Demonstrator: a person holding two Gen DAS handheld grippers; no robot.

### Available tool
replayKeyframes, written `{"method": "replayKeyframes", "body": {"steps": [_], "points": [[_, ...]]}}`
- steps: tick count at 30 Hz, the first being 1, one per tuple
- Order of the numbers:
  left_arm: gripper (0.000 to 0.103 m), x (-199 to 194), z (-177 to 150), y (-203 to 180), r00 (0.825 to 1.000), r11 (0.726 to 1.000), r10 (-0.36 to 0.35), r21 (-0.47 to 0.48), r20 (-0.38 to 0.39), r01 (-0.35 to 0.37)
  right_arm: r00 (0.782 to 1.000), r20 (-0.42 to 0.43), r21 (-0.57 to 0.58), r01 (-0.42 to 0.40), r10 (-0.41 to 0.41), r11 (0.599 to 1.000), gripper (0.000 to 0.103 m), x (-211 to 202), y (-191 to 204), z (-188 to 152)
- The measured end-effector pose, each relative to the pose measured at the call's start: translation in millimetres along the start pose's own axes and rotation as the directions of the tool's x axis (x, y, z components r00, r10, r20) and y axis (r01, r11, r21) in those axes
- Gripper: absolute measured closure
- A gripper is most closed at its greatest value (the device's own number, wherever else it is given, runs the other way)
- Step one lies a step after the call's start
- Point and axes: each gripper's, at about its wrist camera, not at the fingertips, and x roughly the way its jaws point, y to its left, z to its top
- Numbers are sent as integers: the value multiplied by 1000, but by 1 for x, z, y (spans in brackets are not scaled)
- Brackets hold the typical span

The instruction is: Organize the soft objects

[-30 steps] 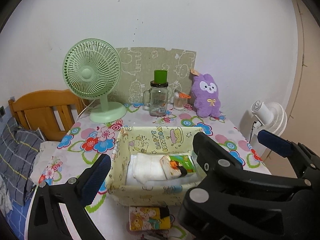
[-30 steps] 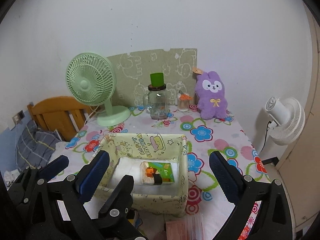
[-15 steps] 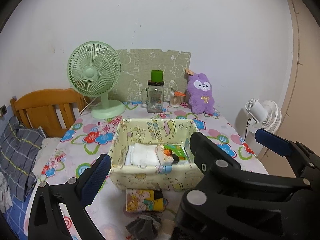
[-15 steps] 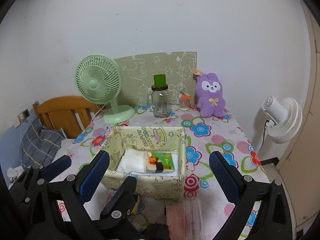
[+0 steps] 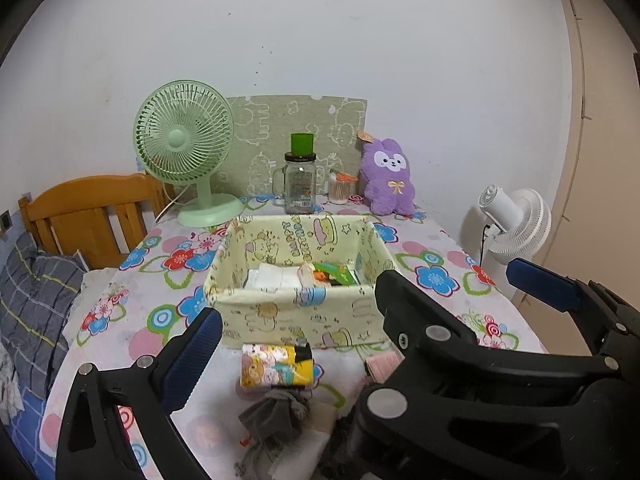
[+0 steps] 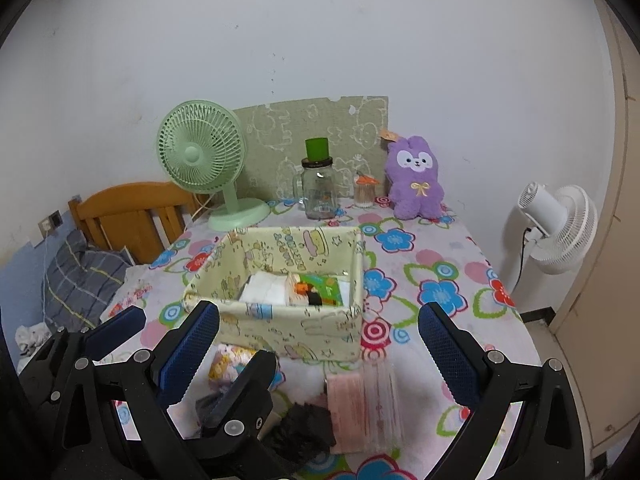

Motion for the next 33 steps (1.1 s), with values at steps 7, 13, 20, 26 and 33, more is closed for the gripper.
{"method": "replayKeyframes", "body": {"steps": [7,13,20,26,33], "points": [[3,1,-19,-3,1000,1000,12,17,-14,-12,1000,-23,9,1,0,1000,2,2,-3,-23],[5,-1,-33,-1,1000,1000,1,15,-19,0,1000,-16,18,-8,9,1000,2,1,-2,-37],[13,5,-52,0,998,1000,-28,7,-65,28,999,-50,25,-6,7,1000,3,6,-1,-56],[17,11,-68,2,994,999,-33,4,-106,34,995,-96,29,-5,8,1000,6,14,1,-72],[19,19,-79,8,990,1000,-11,-2,-138,10,990,-140,28,1,3,1000,12,25,7,-84]]}}
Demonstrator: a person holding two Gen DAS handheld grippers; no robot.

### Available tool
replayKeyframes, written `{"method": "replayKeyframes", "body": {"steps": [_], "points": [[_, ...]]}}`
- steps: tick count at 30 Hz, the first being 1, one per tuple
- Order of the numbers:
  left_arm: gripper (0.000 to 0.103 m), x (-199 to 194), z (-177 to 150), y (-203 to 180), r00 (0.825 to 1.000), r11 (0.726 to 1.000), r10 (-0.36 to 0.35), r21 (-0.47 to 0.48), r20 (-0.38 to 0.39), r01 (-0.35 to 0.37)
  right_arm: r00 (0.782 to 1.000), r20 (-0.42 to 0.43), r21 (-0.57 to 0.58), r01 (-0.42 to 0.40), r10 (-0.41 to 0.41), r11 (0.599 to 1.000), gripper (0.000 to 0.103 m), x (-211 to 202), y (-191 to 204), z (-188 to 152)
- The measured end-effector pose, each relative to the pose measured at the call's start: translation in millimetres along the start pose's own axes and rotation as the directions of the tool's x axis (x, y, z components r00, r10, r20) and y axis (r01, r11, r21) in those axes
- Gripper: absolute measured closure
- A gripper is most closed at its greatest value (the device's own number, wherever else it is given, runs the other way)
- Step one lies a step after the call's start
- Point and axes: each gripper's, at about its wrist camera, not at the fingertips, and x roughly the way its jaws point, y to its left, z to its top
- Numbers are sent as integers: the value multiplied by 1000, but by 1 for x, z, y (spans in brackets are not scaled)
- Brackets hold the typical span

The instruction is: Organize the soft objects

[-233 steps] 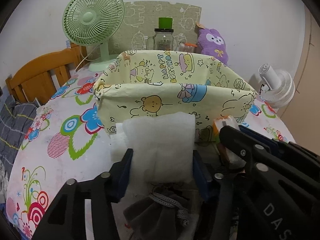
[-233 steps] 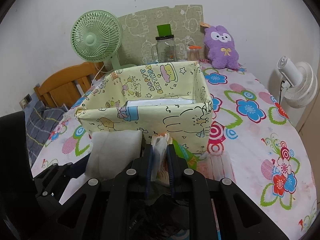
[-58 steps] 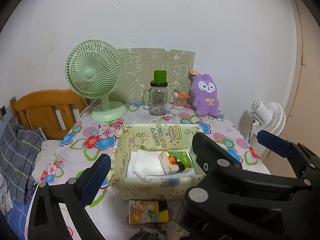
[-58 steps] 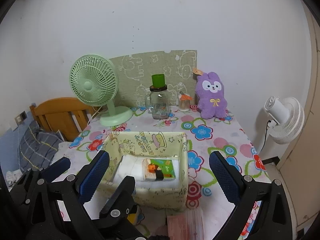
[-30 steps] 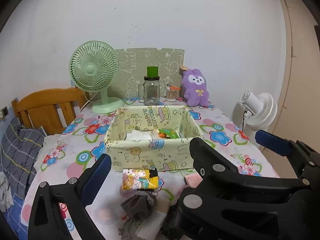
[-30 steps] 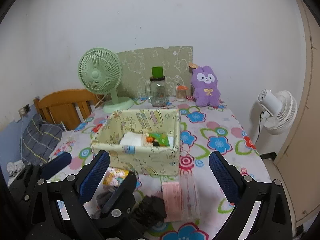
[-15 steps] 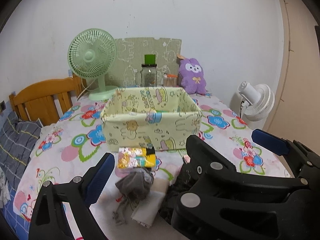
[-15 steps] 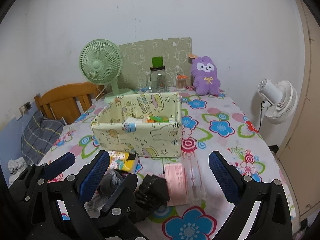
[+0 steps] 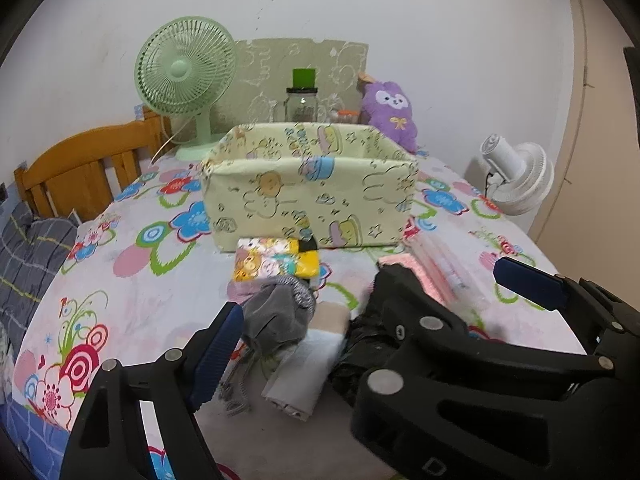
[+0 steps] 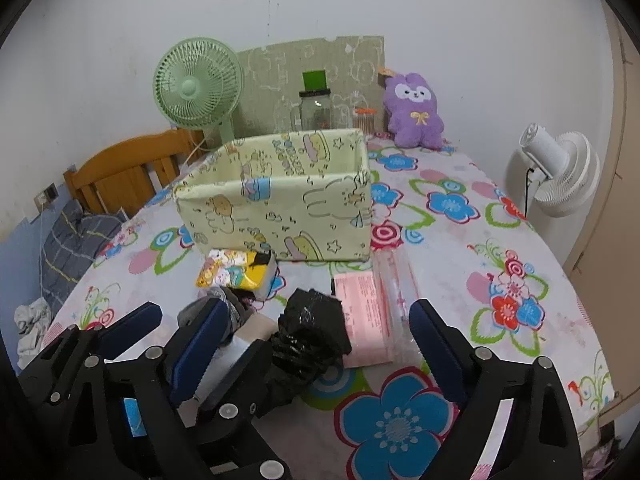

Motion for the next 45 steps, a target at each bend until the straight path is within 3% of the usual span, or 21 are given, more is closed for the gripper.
{"method": "replayKeyframes", "body": {"steps": [21,26,31,36,45], "points": [[22,34,-6,18,997,999,16,-33,-81,-18,994,-107,8,-5,6,1000,27,42,6,-5],[22,38,-5,22,996,999,4,-44,-89,-8,992,-120,23,-29,32,999,35,48,7,-3],[23,42,-1,24,996,999,11,-46,-89,-16,992,-124,34,-32,36,999,61,52,8,0],[23,46,1,26,996,999,6,-49,-89,-10,992,-125,32,-31,35,999,64,56,8,3],[43,54,7,36,996,997,38,-70,-87,-44,993,-113,6,-31,32,999,68,59,15,9]]}}
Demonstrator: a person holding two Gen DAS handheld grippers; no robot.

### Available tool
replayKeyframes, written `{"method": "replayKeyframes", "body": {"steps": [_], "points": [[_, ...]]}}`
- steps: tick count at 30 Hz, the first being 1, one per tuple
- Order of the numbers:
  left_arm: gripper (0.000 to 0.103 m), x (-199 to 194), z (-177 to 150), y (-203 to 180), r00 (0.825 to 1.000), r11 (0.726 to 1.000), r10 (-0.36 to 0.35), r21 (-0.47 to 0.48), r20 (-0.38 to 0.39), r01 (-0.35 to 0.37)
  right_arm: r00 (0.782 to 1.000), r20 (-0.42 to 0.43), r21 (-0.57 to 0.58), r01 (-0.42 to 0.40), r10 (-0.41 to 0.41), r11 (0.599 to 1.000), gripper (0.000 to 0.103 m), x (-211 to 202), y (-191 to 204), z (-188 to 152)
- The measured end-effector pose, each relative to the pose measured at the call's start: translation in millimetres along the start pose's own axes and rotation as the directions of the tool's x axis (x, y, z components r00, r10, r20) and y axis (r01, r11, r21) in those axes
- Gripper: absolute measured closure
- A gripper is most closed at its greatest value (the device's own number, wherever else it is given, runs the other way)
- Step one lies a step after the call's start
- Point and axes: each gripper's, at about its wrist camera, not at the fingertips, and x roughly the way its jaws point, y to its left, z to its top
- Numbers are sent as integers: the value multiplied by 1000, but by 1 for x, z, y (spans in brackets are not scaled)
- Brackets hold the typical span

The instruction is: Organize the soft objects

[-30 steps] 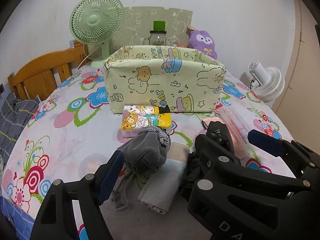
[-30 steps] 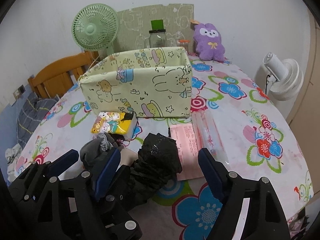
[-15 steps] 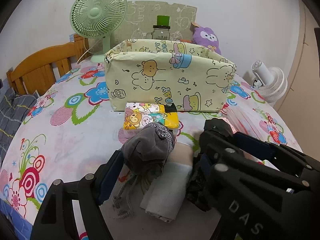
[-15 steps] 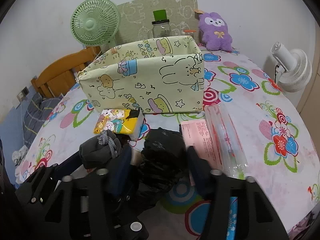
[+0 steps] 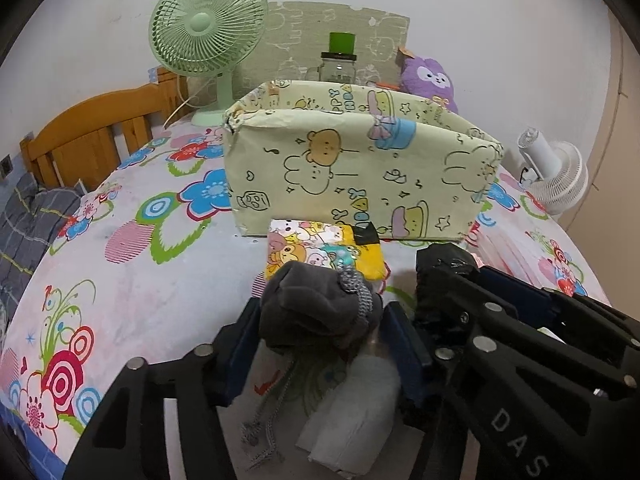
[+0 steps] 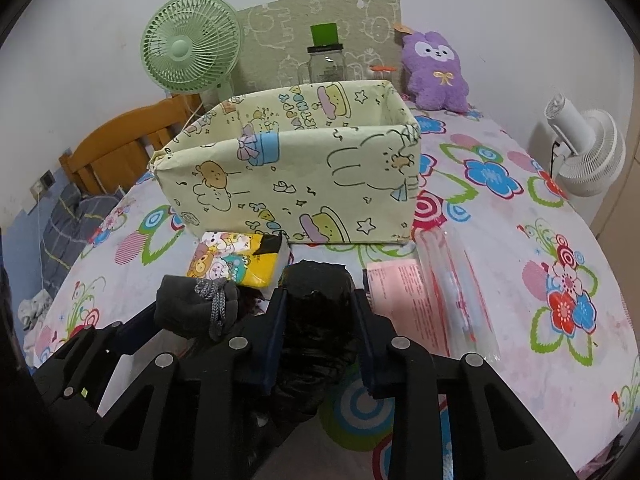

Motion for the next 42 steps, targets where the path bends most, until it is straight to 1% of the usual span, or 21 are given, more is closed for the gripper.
{"method": "replayKeyframes", "body": {"steps": [4,13,25,42], "points": [[46,1,1,3,1000,1000,-9,-15,0,9,1000,5,-7,0,0,1000,69,1,2,2],[48,-7,5,3,1000,999,-28,-30,12,28,1000,24,-8,3,-3,1000,69,-6,4,6],[48,-39,15,-6,997,999,-30,-26,70,32,995,95,-2,5,-5,1000,69,-41,4,13],[48,-86,33,-22,987,1000,-20,5,158,19,981,192,13,4,-6,1000,70,-93,0,27]]}}
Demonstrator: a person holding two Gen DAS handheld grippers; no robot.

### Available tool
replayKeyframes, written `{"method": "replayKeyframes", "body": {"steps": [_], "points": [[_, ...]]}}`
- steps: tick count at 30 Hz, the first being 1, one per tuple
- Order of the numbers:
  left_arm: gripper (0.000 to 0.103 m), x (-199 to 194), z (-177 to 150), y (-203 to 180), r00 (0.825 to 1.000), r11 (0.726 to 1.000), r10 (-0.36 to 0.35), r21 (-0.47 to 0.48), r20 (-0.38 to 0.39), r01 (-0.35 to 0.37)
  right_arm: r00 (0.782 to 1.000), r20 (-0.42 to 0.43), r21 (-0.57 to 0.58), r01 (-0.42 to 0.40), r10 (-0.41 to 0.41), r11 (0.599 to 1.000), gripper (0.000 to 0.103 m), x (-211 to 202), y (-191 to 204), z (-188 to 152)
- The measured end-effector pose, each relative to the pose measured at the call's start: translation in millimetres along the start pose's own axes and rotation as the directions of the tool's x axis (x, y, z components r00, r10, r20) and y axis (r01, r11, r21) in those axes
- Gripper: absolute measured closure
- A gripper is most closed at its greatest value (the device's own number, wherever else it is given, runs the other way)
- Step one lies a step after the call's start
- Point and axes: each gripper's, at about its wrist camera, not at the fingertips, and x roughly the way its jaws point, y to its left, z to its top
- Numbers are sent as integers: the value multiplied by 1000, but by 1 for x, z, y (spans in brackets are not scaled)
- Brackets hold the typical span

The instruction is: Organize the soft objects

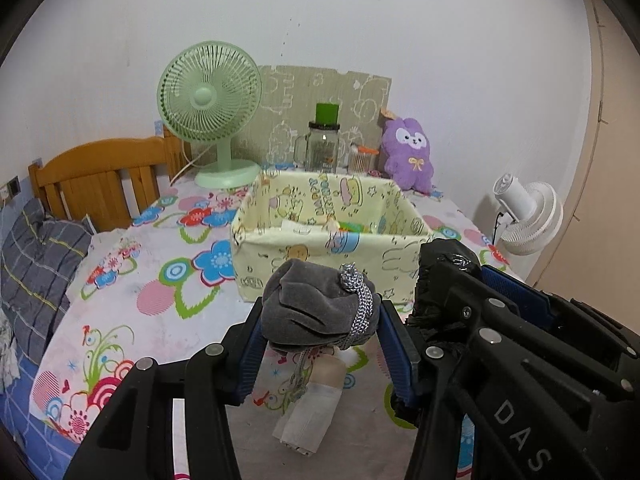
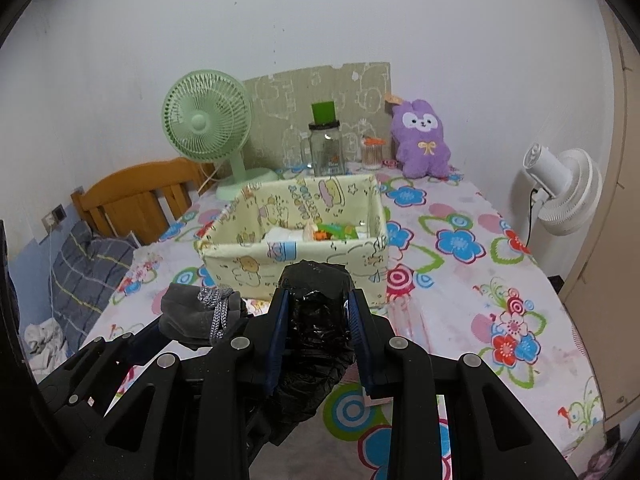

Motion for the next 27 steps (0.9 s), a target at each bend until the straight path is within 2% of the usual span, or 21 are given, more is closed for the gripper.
{"method": "replayKeyframes", "body": {"steps": [19,27], "points": [[49,-31,31,-10,997,999,20,23,75,-21,997,76,1,-9,9,1000,70,-34,0,30],[49,-31,39,-12,996,999,22,30,85,-25,996,88,9,-4,3,1000,70,-35,-2,38]]}}
